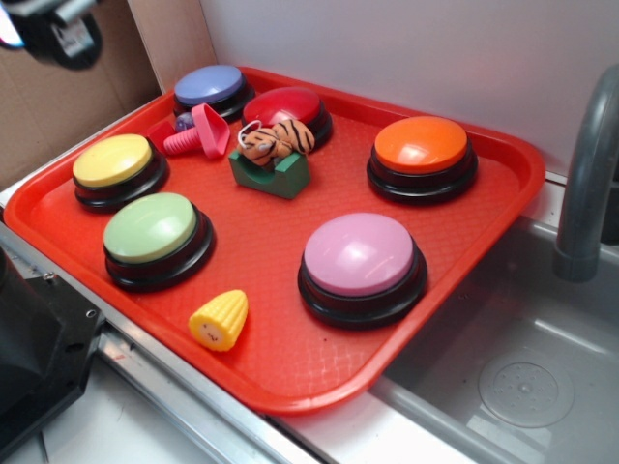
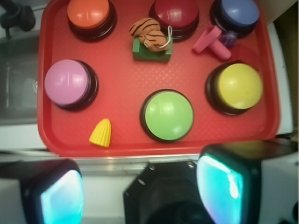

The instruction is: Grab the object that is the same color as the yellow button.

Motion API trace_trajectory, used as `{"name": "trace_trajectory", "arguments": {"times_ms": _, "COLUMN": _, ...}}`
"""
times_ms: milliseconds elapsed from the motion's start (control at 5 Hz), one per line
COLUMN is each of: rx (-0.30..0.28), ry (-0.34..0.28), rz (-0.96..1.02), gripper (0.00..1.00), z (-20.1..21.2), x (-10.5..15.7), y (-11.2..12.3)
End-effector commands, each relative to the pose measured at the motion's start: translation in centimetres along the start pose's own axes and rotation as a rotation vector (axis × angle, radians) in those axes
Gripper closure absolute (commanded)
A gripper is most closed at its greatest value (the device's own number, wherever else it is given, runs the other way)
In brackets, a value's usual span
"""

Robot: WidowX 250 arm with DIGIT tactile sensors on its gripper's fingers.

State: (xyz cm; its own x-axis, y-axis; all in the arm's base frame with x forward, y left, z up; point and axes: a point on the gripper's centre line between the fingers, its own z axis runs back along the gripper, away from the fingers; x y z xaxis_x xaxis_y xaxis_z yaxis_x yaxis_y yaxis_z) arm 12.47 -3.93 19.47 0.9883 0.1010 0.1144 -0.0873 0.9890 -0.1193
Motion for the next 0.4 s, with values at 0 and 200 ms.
{"name": "trace_trajectory", "arguments": {"times_ms": 0, "rx": -0.070, "ry": 0.035, "rz": 0.095, "gripper": 0.00, "z": -6.2, "x": 0.1, "y": -2.2}}
{"name": "trace_trajectory", "arguments": {"times_ms": 200, "rx": -0.080, "ry": 0.068, "rz": 0.101, "gripper": 0.00, "z": -9.2, "x": 0.0, "y": -3.1}}
